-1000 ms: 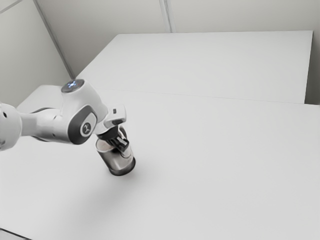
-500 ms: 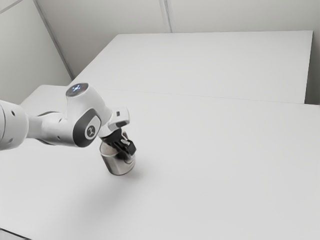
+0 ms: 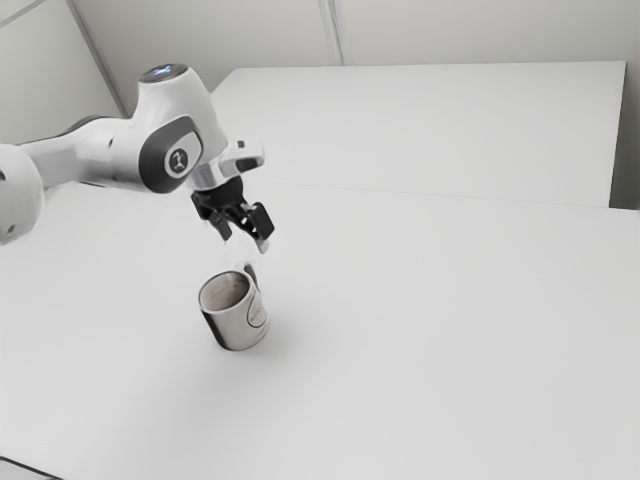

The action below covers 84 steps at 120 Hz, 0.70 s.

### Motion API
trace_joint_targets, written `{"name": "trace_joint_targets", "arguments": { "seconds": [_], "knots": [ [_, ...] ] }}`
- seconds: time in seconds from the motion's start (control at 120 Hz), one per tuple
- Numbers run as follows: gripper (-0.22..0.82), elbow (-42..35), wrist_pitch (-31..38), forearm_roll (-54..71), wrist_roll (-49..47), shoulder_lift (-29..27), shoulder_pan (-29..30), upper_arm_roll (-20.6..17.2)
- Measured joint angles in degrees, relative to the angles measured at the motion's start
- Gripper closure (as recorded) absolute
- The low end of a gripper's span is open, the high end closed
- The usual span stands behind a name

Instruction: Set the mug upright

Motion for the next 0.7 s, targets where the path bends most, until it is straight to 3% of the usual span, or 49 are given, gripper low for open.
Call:
{"name": "trace_joint_targets", "arguments": {
  "seconds": [0.275, 0.408, 0.7],
  "knots": [
    [0.01, 11.5, -12.0, 1.6, -3.7, 3.2, -1.3, 0.5],
    [0.0, 14.3, -15.3, 1.9, -4.9, 3.4, -3.7, 2.5],
    [0.0, 21.4, -20.4, 3.5, -6.9, 3.7, -5.0, 2.8]
  ]
}}
